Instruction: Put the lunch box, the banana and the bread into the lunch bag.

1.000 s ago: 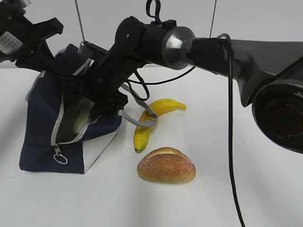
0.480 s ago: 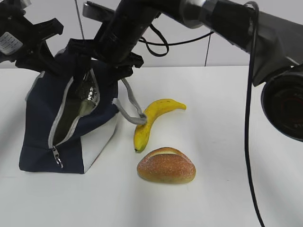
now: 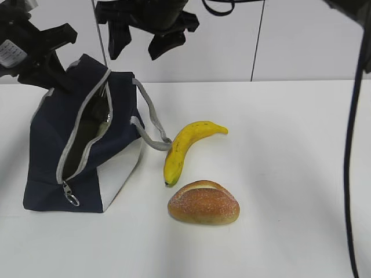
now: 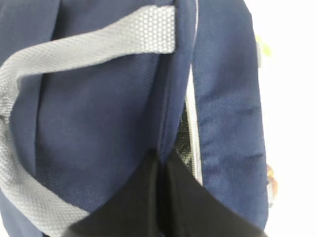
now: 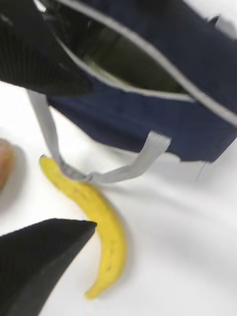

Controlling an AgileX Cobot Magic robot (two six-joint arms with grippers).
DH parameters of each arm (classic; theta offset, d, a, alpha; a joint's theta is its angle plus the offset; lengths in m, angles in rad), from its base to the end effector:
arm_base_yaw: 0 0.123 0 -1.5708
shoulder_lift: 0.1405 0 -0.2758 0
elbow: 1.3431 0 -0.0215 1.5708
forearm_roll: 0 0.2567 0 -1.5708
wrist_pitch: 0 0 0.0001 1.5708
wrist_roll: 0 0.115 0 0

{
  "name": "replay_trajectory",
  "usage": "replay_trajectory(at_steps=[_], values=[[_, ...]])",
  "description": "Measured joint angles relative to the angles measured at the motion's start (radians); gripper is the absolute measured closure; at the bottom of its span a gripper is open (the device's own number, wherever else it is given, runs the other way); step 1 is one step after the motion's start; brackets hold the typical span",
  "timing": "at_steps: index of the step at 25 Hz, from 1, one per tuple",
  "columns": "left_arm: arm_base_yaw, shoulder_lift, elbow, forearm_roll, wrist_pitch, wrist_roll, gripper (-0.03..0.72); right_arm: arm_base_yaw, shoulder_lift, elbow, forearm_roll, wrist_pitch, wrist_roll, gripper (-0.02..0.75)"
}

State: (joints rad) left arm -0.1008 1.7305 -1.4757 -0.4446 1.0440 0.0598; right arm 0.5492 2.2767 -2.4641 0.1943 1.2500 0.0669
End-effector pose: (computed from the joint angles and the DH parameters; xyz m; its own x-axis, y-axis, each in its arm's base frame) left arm 0.3740 -0.0808 0.2667 -0.9422 -0.0674 -0.3281 0.0759 0.9111 -0.4052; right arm 0.4254 0.2851 0.3028 -0.7749 -0.3261 -0.5415 -0.5062 0.8332 0.2225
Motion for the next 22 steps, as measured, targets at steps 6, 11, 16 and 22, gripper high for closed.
replay_trajectory(at_steps=[6, 11, 16, 22], values=[[0.000, 0.000, 0.000, 0.001, 0.001, 0.000, 0.690, -0.007, -0.156, 0.218, -0.158, 0.000, 0.016, 0.169], [0.000, 0.000, 0.000, 0.001, 0.002, 0.000, 0.690, -0.065, -0.230, 0.447, -0.180, 0.000, 0.085, 0.169], [0.000, 0.000, 0.000, 0.001, 0.002, 0.000, 0.690, -0.124, -0.234, 0.532, -0.121, 0.000, 0.107, 0.169], [0.000, 0.000, 0.000, 0.002, 0.002, 0.000, 0.690, -0.132, -0.224, 0.568, -0.057, -0.039, 0.186, 0.169]])
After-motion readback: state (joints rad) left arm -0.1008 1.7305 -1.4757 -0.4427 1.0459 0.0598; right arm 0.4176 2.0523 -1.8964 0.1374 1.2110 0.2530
